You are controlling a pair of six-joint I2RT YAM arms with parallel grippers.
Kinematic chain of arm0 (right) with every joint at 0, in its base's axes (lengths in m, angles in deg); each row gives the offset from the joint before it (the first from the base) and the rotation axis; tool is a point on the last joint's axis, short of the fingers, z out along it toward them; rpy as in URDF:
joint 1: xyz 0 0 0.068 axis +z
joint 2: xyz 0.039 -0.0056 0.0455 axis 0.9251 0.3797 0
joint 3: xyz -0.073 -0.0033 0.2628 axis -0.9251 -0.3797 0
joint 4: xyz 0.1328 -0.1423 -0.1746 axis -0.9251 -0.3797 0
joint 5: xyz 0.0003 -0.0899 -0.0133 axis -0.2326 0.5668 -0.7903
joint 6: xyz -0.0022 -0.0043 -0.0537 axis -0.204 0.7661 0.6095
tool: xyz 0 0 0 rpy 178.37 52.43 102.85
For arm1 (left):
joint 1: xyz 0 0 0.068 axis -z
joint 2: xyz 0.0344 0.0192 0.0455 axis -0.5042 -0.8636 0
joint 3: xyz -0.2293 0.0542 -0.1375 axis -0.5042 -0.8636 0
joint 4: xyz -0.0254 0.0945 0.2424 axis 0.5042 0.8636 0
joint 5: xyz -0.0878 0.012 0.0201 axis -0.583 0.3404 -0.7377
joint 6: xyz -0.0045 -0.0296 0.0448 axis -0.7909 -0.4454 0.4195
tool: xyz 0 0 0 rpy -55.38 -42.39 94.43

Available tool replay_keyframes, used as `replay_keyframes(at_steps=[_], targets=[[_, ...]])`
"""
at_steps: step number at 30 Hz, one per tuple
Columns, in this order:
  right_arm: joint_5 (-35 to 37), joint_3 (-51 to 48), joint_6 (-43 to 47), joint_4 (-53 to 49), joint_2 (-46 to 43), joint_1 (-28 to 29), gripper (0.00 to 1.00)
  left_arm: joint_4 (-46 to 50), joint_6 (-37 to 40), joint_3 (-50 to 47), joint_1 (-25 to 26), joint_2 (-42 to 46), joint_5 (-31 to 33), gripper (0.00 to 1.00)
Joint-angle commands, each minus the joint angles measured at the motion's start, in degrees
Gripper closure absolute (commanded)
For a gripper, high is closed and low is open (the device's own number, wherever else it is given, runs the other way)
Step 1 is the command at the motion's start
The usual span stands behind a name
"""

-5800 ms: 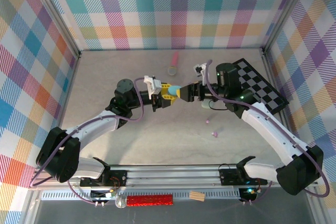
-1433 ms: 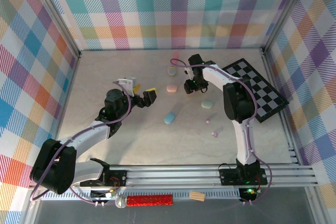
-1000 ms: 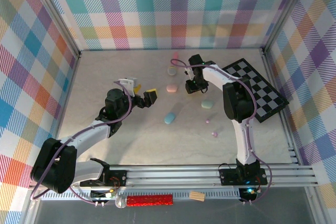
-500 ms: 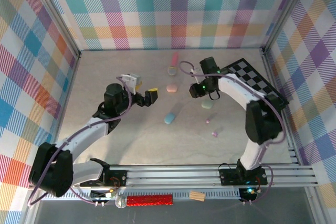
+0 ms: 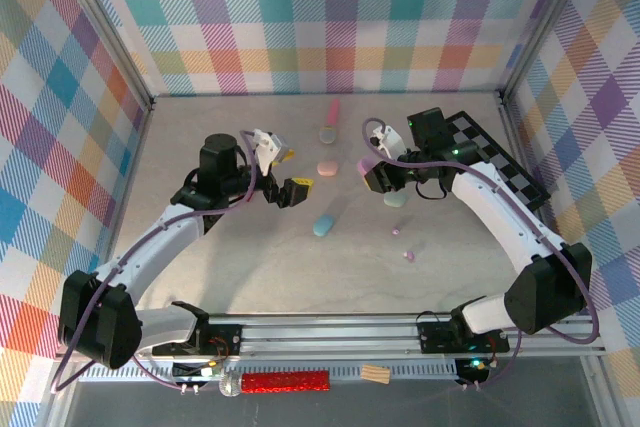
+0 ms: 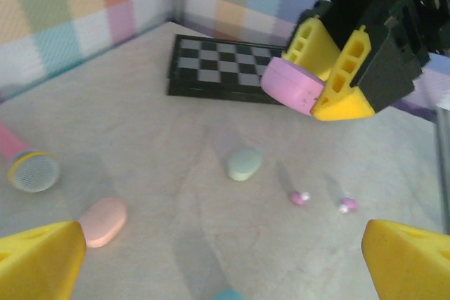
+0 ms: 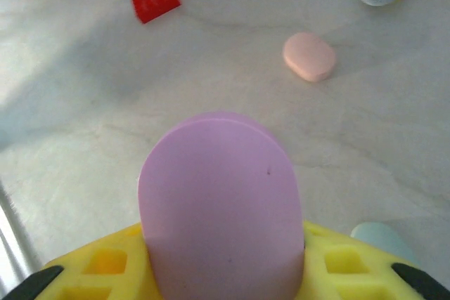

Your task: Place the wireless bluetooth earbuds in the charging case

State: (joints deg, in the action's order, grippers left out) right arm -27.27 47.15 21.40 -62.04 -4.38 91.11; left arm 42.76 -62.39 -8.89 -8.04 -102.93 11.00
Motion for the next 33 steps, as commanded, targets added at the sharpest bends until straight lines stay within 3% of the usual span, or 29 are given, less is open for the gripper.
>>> replay_keyframes(at_steps=[1, 7, 14, 21, 33], targets=[[-6.49, 4.46, 5.99, -6.24, -0.64, 1.85, 0.66, 7.46, 8.38, 4.13, 1.36, -2.45, -10.31, 0.0], [-8.98, 10.95, 10.76, -12.77, 1.25, 7.54, 0.66, 6.21, 9.89, 4.98, 5.28, -4.84, -16.03, 0.01], [-12.03, 15.66, 15.07, -17.44, 3.94, 12.46, 0.67, 8.35, 10.22, 5.69, 6.4, -4.35, -18.76, 0.06], [-13.13, 17.17, 17.25, -19.74, 5.48, 14.1, 0.67, 10.67, 10.38, 6.68, 7.24, -3.86, -22.14, 0.14], [-12.34, 17.58, 18.31, -20.55, 6.41, 14.46, 0.67, 12.71, 10.02, 8.48, 8.43, -4.56, -25.12, 0.36]])
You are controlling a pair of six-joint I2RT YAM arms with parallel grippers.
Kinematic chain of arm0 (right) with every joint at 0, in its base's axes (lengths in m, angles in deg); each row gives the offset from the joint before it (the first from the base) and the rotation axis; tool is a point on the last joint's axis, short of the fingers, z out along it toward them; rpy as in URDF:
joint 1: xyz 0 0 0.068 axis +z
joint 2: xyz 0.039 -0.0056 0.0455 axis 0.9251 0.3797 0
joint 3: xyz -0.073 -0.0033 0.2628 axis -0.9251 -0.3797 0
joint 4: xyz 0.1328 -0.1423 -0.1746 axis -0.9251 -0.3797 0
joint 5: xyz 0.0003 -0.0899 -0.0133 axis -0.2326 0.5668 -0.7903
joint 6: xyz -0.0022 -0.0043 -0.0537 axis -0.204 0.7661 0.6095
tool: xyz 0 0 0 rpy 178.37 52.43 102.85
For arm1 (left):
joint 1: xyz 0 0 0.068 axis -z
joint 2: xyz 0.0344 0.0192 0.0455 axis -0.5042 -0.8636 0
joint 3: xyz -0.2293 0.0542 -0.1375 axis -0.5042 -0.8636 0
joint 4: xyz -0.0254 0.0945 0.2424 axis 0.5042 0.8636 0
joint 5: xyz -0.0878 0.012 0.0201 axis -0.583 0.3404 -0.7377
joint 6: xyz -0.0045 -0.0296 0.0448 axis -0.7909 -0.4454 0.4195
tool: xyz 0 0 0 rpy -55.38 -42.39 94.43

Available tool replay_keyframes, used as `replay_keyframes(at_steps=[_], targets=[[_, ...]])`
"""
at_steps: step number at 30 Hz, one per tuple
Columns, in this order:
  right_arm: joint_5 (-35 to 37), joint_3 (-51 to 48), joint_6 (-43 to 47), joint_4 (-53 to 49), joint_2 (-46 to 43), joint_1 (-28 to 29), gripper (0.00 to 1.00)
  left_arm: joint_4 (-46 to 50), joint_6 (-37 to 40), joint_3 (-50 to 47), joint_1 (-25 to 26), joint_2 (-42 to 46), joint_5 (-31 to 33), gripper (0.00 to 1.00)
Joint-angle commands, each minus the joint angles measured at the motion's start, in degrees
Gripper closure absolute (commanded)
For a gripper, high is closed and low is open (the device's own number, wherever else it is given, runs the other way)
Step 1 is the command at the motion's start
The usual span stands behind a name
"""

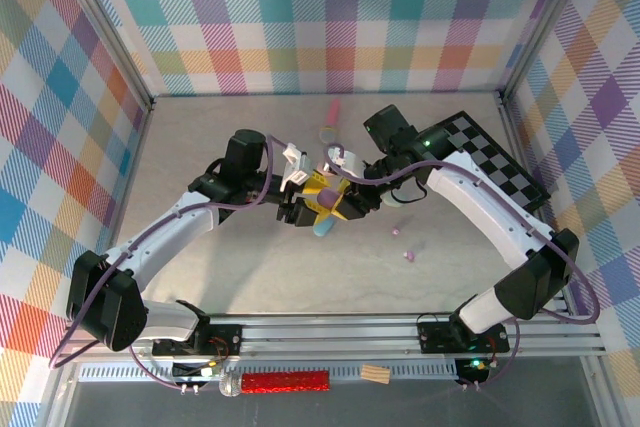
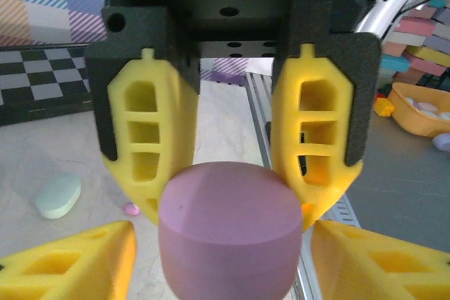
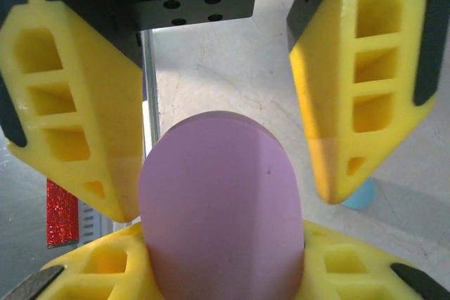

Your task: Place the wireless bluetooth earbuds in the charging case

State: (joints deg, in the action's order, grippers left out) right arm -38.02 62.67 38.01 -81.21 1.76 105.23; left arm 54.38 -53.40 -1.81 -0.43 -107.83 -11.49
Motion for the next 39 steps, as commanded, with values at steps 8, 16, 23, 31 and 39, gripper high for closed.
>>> replay_keyframes(at_steps=[8, 16, 23, 31, 39], targets=[[0.59, 1.67, 1.17, -0.4, -0.04, 0.3, 0.68, 1.67, 0.95, 1.74, 1.0, -0.2, -2.1, 0.47], [0.81, 1.4, 0.77, 0.34, -0.9, 0.34, 0.68, 1.54, 1.04, 1.59, 1.0, -0.46, -1.88, 0.48], [0.62, 0.91, 0.65, 0.63, -1.4, 0.34, 0.68, 1.97, 2.0, 1.41, 1.0, -0.28, -1.8, 0.44], [-0.09, 0.7, 0.38, 1.04, -1.42, 0.32, 0.68, 2.32, 1.92, 1.75, 1.18, -0.37, -1.78, 0.5], [0.05, 0.45, -0.04, 1.85, -1.92, 0.3, 0.68, 3.1, 2.83, 1.58, 1.27, -0.11, -1.71, 0.61]])
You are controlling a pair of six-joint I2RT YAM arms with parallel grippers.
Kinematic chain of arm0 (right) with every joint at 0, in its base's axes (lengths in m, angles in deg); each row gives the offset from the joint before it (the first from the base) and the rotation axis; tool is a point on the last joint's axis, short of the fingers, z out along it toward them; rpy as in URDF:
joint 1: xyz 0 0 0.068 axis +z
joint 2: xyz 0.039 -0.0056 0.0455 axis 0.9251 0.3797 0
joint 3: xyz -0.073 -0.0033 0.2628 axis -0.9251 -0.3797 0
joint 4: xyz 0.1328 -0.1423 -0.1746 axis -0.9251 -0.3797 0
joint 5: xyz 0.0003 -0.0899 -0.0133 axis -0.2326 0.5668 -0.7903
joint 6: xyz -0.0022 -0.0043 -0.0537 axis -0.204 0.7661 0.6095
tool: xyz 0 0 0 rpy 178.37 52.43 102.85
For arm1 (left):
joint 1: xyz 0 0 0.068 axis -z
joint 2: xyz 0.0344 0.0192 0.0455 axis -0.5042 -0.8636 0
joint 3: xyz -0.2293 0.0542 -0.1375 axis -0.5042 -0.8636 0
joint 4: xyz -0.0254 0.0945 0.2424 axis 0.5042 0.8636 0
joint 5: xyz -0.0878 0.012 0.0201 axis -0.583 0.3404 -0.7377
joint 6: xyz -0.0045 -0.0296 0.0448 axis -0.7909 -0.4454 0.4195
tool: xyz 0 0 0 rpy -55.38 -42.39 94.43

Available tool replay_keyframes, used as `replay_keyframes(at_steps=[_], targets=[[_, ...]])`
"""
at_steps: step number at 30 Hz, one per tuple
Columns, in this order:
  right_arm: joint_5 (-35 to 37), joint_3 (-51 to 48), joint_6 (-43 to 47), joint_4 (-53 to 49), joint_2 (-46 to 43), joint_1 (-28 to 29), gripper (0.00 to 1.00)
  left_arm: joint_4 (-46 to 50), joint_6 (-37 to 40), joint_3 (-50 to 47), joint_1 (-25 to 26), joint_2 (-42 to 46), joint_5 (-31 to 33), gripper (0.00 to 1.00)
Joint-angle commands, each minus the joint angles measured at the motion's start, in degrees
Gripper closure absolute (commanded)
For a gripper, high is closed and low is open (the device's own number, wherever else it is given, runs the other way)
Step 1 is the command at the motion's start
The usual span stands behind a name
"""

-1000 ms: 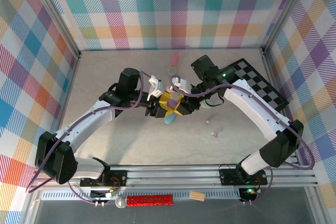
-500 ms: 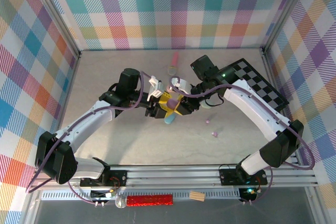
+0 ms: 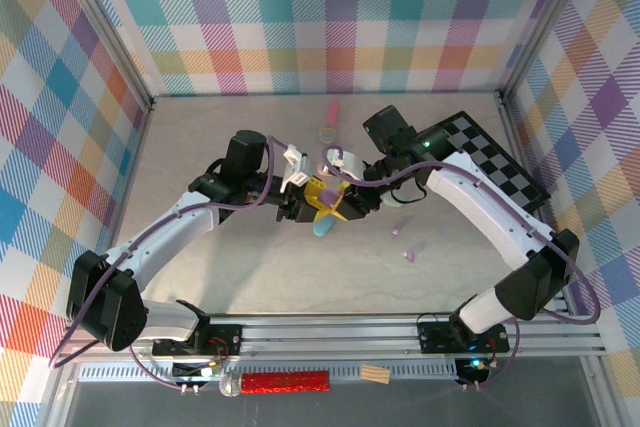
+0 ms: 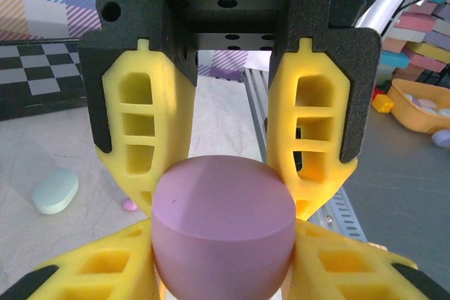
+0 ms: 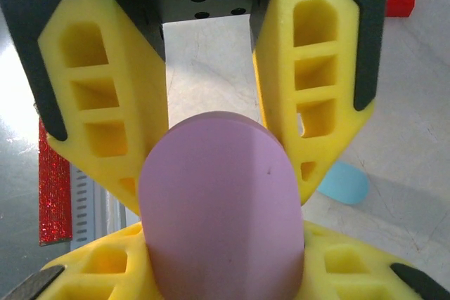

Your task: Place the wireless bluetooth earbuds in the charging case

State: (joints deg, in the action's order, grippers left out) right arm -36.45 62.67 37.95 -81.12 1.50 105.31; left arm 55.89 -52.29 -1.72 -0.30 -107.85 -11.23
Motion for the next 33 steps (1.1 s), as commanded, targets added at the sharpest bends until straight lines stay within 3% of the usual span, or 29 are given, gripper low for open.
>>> replay_keyframes(at_steps=[1, 2, 5, 9, 26, 33], targets=[[-1.43, 0.35, -0.07, 1.96, -1.77, 0.23, 0.68, 1.61, 1.73, 1.49, 1.14, -0.09, -2.05, 0.61], [-1.22, 0.23, -0.42, 2.23, -1.9, 0.25, 0.66, 1.56, 1.75, 1.53, 1.14, -0.09, -2.06, 0.61], [0.58, -1.34, -2.82, 4.78, -2.92, -0.08, 0.49, 1.35, 1.76, 1.32, 1.14, 0.17, -2.41, 0.61], [-2.04, -3.09, -5.9, 7.18, -4.36, -2.52, 0.35, 1.2, 1.99, 1.01, 1.14, 0.64, -2.65, 0.61], [0.69, -7.19, -13.58, 15.02, -8.49, -7.81, 0.25, -0.84, 0.34, 0.97, 1.14, 0.88, -4.07, 0.61], [-2.29, -8.38, -15.32, 16.88, -10.37, -7.96, 0.25, -3.41, -2.28, 0.32, 1.14, 0.97, -3.9, 0.61]])
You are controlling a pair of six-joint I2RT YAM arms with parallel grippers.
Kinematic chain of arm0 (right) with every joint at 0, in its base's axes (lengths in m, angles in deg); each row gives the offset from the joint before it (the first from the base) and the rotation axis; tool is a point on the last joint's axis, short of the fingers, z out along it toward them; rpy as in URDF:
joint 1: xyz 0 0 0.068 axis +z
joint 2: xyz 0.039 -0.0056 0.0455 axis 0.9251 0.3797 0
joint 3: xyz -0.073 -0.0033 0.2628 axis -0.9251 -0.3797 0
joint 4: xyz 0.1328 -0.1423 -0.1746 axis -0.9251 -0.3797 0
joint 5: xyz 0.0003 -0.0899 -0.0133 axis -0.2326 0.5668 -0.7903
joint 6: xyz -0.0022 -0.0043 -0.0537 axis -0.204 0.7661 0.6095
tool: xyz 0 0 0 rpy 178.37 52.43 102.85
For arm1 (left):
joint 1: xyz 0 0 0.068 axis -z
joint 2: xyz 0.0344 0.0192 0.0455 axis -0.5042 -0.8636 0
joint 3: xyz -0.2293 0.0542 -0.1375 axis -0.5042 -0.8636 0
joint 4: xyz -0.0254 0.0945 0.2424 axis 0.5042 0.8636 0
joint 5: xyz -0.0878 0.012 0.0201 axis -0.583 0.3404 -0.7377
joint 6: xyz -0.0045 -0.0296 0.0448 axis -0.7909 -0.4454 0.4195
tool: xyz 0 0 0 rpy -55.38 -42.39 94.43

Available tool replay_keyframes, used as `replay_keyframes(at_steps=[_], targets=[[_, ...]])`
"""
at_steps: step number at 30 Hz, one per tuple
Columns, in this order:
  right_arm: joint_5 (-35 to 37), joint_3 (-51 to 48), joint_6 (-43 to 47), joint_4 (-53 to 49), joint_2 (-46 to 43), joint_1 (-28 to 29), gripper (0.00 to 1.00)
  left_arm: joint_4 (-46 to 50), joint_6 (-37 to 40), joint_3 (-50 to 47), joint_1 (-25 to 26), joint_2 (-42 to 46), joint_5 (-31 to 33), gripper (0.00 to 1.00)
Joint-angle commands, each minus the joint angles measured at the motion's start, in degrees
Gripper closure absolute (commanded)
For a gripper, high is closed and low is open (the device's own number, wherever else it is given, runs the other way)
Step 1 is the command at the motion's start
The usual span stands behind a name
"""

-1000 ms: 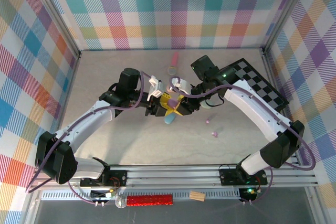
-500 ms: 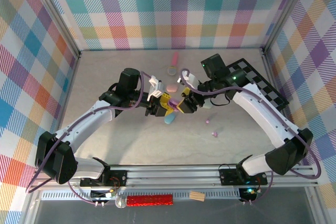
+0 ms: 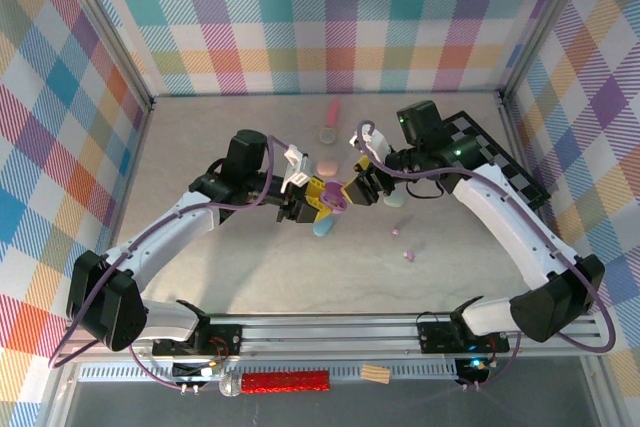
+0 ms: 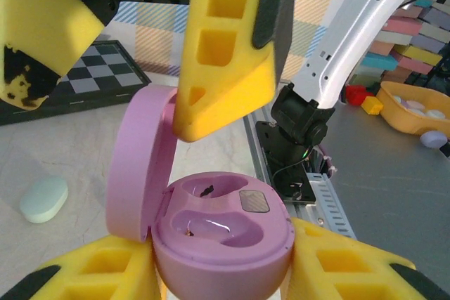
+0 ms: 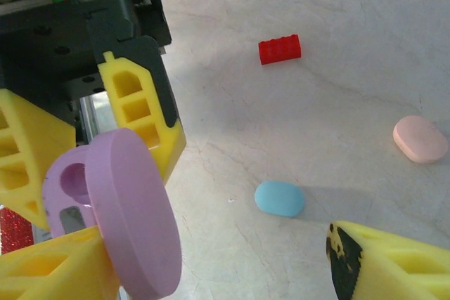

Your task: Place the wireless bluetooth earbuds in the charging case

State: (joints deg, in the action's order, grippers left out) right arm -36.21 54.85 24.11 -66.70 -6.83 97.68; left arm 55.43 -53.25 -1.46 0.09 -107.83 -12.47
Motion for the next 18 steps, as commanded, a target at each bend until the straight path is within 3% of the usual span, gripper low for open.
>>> replay_keyframes(at_steps=[1, 8, 12, 14, 18], targets=[[-3.26, -0.79, -1.75, 2.95, -2.47, -0.37, 0.24, -4.09, -2.39, -0.22, 0.74, 0.86, -2.66, 0.61], [-6.59, -2.87, 1.24, 3.93, -3.28, -0.29, 0.26, -7.72, -5.9, -0.24, 0.74, 0.77, -3.6, 0.61], [-6.37, -3.59, 1.71, 5.61, -2.74, -0.29, 0.34, -9.74, -7.86, -0.3, 0.74, 0.86, -4.24, 0.61], [-6.38, -3.94, 2.04, 6.13, -2.49, -0.29, 0.4, -10.63, -8.54, -0.49, 0.74, 1.12, -4.17, 0.61], [-6.82, -3.44, 3.08, 5.08, -2.42, -0.29, 0.67, -11.74, -9.44, -0.7, 0.72, 1.14, -3.89, 0.61]])
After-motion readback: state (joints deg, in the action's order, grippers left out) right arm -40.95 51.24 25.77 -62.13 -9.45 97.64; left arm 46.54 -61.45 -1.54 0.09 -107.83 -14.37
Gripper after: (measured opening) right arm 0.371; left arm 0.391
